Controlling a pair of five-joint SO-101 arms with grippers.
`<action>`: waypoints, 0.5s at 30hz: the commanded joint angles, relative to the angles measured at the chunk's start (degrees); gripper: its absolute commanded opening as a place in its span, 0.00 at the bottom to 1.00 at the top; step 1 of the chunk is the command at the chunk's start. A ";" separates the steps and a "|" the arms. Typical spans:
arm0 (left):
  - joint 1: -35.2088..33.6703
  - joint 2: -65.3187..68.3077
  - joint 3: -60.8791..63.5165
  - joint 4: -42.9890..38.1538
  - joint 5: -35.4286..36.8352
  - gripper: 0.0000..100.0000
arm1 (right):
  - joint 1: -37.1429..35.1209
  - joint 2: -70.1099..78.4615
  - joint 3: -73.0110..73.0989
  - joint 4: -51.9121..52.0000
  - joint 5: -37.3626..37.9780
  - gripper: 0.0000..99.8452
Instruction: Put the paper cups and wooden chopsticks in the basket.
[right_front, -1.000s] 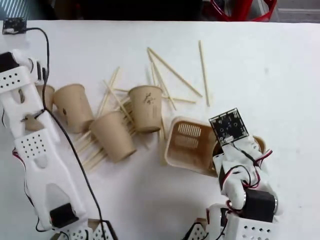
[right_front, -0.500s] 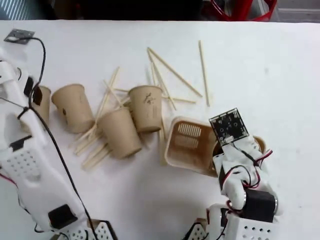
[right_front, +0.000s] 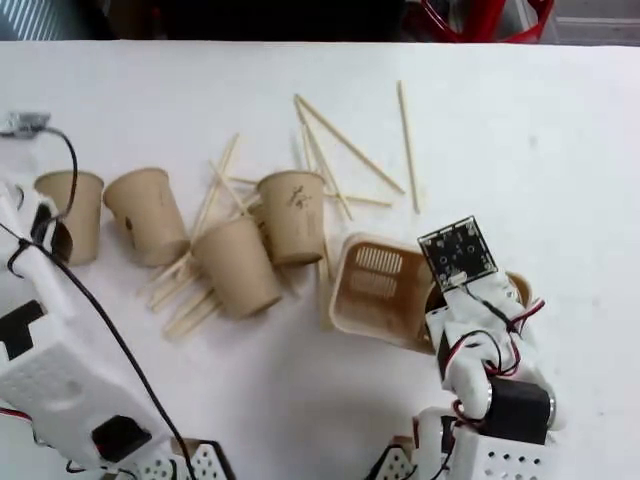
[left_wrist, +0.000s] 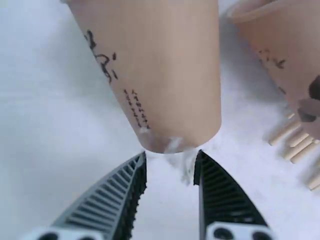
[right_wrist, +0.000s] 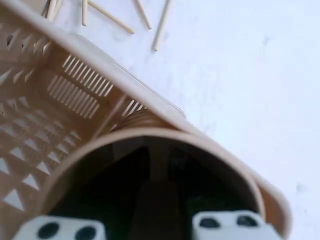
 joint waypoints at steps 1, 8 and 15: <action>-0.66 -3.74 8.88 -7.12 -2.64 0.17 | 0.66 0.13 2.81 -0.84 0.35 0.07; -4.79 -4.00 17.14 -15.03 -4.22 0.17 | 0.75 0.13 2.81 -0.84 0.35 0.07; -12.00 -14.99 12.13 -10.20 -9.32 0.17 | 0.66 0.13 2.81 -0.84 0.35 0.07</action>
